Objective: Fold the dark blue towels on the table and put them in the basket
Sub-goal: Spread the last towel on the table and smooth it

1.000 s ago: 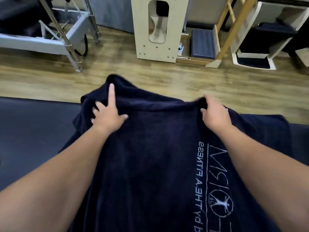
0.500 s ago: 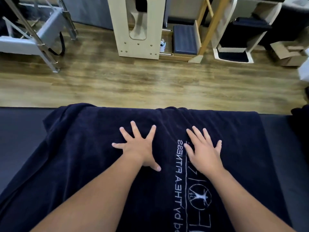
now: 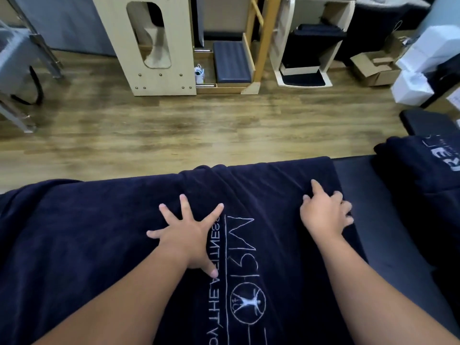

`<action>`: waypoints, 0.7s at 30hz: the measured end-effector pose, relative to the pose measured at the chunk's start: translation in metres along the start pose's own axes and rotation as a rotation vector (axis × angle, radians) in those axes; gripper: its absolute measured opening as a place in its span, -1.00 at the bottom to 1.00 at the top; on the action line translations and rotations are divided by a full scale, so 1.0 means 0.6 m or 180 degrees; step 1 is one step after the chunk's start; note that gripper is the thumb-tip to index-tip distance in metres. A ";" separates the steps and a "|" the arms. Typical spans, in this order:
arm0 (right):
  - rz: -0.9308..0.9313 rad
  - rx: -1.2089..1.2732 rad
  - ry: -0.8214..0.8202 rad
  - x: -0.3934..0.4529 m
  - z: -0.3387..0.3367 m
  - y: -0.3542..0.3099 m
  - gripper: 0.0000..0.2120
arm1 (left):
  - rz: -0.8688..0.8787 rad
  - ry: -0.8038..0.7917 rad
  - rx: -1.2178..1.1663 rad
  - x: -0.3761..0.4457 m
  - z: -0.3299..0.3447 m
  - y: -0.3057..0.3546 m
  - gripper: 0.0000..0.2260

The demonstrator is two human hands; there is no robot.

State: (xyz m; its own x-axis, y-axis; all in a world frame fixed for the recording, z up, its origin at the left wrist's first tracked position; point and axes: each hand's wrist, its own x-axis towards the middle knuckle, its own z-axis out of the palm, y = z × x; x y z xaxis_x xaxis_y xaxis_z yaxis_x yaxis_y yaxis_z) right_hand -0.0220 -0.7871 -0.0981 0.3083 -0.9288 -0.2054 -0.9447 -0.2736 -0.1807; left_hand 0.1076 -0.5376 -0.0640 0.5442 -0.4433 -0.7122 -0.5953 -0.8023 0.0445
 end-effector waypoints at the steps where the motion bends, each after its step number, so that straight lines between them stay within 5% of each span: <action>1: 0.0023 0.0021 0.0055 0.012 -0.005 -0.004 -0.59 | 0.0001 0.0012 -0.0007 -0.001 0.002 0.000 0.33; 7: -0.0265 0.0093 0.0202 0.075 -0.013 -0.023 -0.89 | 0.0017 0.0136 -0.0051 0.003 0.007 -0.002 0.33; 14: -0.0618 -0.0146 0.0298 0.182 -0.029 -0.070 -0.94 | -0.0094 0.0266 -0.0179 0.021 0.004 0.013 0.37; 21: -0.1010 0.0036 0.0424 0.091 0.021 -0.028 -0.55 | -0.0224 0.0223 -0.0174 0.035 -0.013 0.021 0.35</action>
State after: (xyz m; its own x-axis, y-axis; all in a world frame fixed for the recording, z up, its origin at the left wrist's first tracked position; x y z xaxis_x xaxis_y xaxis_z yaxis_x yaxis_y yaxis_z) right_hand 0.0123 -0.8300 -0.1182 0.5686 -0.8226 -0.0098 -0.8025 -0.5520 -0.2263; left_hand 0.1161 -0.5603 -0.0728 0.6247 -0.4105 -0.6643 -0.5221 -0.8521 0.0355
